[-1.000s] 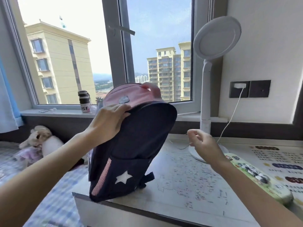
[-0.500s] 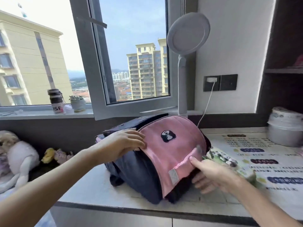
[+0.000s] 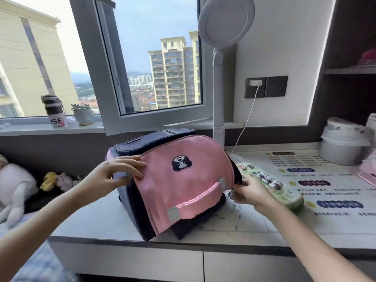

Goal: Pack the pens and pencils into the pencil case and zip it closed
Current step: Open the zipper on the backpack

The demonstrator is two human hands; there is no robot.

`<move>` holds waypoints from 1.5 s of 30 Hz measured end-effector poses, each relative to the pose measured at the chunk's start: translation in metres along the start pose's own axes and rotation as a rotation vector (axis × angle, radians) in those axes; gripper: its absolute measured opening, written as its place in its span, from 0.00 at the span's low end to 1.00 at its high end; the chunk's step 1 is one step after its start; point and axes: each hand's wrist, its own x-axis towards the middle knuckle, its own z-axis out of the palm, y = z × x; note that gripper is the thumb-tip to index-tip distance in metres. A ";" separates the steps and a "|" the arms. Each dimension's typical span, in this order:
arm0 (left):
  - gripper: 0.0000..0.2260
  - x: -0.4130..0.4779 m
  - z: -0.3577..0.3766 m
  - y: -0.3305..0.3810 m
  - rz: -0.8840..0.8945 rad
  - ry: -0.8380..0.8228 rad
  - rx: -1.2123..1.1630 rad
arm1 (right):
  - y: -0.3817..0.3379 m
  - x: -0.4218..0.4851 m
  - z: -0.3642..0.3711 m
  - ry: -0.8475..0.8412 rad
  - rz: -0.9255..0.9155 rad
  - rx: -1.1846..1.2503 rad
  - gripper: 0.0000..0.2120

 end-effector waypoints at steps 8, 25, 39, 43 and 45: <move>0.34 0.009 0.061 0.013 -0.124 0.443 0.372 | -0.014 -0.005 -0.012 0.300 -0.168 -0.126 0.09; 0.27 0.007 0.104 -0.017 -0.003 0.440 0.334 | -0.174 0.086 0.060 0.276 -0.680 -0.904 0.11; 0.20 0.052 0.056 -0.053 -0.155 0.505 0.283 | -0.124 0.123 0.027 0.197 -0.452 -0.784 0.06; 0.24 0.054 0.054 -0.078 -0.016 0.373 0.281 | -0.134 0.142 0.028 0.141 -0.388 -0.520 0.05; 0.26 0.056 0.045 -0.086 0.051 0.291 0.380 | -0.140 0.154 0.035 0.156 -0.390 -0.535 0.04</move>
